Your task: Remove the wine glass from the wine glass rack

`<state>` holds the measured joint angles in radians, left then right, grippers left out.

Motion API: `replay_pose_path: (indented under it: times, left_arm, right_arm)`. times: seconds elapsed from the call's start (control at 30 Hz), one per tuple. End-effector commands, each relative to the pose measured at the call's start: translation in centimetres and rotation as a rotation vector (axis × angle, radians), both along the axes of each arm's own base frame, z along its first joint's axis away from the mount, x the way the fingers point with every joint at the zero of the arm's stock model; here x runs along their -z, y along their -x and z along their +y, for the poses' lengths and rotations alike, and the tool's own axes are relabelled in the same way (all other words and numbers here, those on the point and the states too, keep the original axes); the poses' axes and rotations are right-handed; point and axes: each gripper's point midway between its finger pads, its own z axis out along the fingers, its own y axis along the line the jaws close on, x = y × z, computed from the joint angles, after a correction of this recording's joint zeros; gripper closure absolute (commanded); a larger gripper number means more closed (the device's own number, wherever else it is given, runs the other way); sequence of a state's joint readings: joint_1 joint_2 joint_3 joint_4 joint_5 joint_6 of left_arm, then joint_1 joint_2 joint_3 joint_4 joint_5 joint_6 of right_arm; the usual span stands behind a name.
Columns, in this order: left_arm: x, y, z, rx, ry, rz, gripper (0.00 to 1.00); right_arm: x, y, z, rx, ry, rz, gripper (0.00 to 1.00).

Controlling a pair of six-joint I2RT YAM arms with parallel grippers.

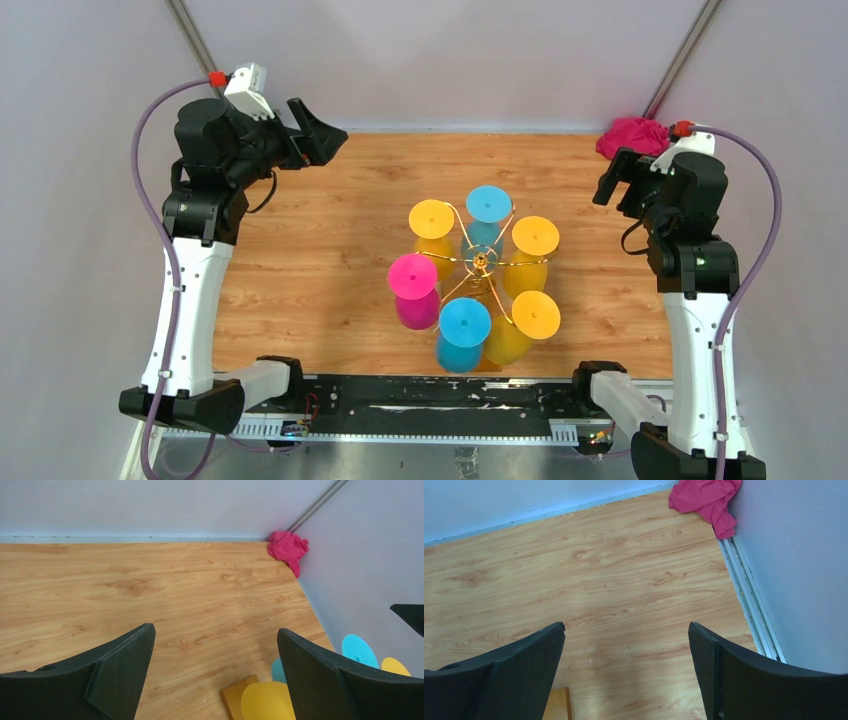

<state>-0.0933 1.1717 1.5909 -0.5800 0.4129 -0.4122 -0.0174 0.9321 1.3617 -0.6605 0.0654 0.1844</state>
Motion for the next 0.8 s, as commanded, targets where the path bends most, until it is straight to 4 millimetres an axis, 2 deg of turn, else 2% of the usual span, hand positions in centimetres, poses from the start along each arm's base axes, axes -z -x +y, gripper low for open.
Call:
replay_pose_path:
  times: [0.0, 0.17, 0.33, 0.47, 0.53, 0.6, 0.63, 0.7, 0.77]
  left_arm:
    - [0.3, 0.2, 0.4, -0.024, -0.005, 0.012, 0.02]
    - [0.7, 0.4, 0.8, -0.048, -0.013, 0.007, 0.02]
    - [1.1, 0.1, 2.0, -0.120, -0.038, 0.021, 0.00]
    - [1.5, 0.3, 2.7, -0.153, -0.060, 0.026, 0.00]
    - [1.6, 0.4, 3.0, -0.172, -0.063, 0.015, 0.00]
    - [1.8, 0.4, 2.8, -0.159, -0.056, 0.006, 0.00]
    - [1.5, 0.5, 2.6, -0.149, -0.046, -0.005, 0.00]
    - [1.4, 0.5, 1.9, -0.113, -0.021, -0.012, 0.00]
    - [1.3, 0.5, 1.4, -0.089, -0.008, -0.011, 0.01]
  right_arm:
    - [0.7, 0.8, -0.9, 0.044, 0.043, 0.030, 0.00]
    - [0.3, 0.8, -0.5, 0.051, -0.006, -0.020, 0.00]
    - [-0.3, -0.5, 0.9, -0.023, -0.037, -0.028, 0.00]
    - [-1.8, -0.6, 0.1, -0.003, 0.014, -0.076, 0.00]
    - [-3.5, -0.1, -0.9, 0.035, 0.067, -0.149, 0.00]
    - [-5.3, 0.6, -2.5, 0.152, 0.028, -0.262, 0.01]
    - [-5.8, 0.7, -2.3, 0.145, 0.014, -0.278, 0.01]
    - [-6.8, 0.8, -0.5, 0.059, -0.030, -0.255, 0.01]
    - [-6.3, -0.1, 2.7, -0.105, -0.105, -0.165, 0.01]
